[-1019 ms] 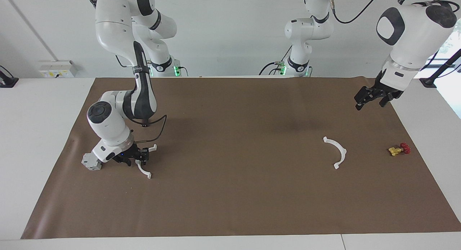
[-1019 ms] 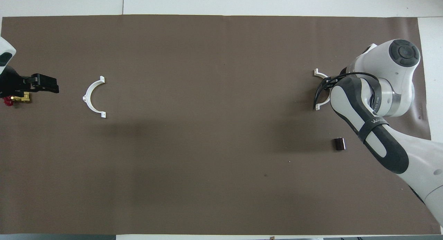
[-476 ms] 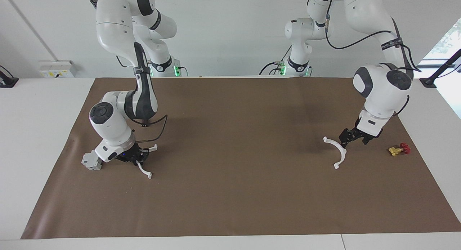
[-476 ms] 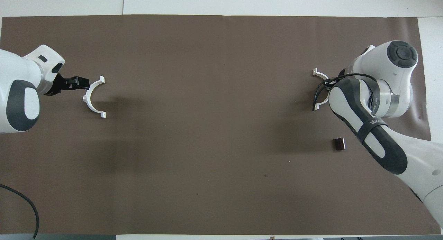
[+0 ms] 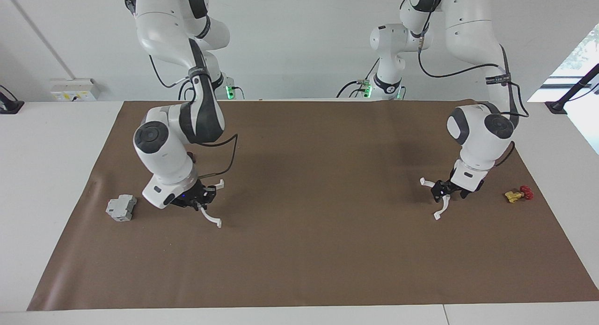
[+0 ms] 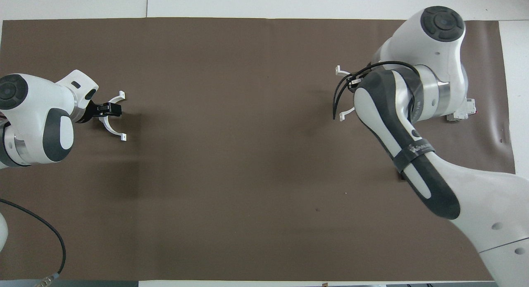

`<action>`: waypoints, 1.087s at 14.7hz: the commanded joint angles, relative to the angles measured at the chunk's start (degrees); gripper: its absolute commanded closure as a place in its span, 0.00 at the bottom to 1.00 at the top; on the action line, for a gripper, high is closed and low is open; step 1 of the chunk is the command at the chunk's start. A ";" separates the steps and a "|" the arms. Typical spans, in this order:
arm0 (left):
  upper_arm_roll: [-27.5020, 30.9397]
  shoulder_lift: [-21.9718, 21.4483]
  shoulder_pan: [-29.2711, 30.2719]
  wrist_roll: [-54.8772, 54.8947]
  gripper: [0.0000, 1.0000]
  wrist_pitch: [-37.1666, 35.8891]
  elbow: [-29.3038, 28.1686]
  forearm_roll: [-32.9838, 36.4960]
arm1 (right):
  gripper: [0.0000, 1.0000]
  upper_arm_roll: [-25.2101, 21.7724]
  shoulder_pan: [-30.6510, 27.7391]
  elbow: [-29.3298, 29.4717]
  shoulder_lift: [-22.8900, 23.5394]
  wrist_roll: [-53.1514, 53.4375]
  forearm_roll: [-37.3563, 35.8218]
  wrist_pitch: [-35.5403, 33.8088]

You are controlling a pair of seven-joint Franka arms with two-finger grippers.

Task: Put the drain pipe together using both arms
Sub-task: 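Lift the clamp halves with both grippers and carry the right one toward the left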

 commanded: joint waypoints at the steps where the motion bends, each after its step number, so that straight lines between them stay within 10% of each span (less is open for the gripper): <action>1: 0.03 -1.19 0.29 0.49 0.25 1.65 -1.91 0.28 | 0.96 -0.25 8.84 2.77 2.87 13.53 0.41 2.53; 3: 0.03 -1.19 0.46 0.23 0.99 1.65 -1.82 0.28 | 0.96 -0.25 14.21 2.60 3.56 17.88 -0.11 4.48; 16: 0.12 -2.41 0.72 0.58 1.00 0.77 0.03 0.28 | 0.99 -0.25 18.80 2.86 10.34 18.68 -1.51 9.94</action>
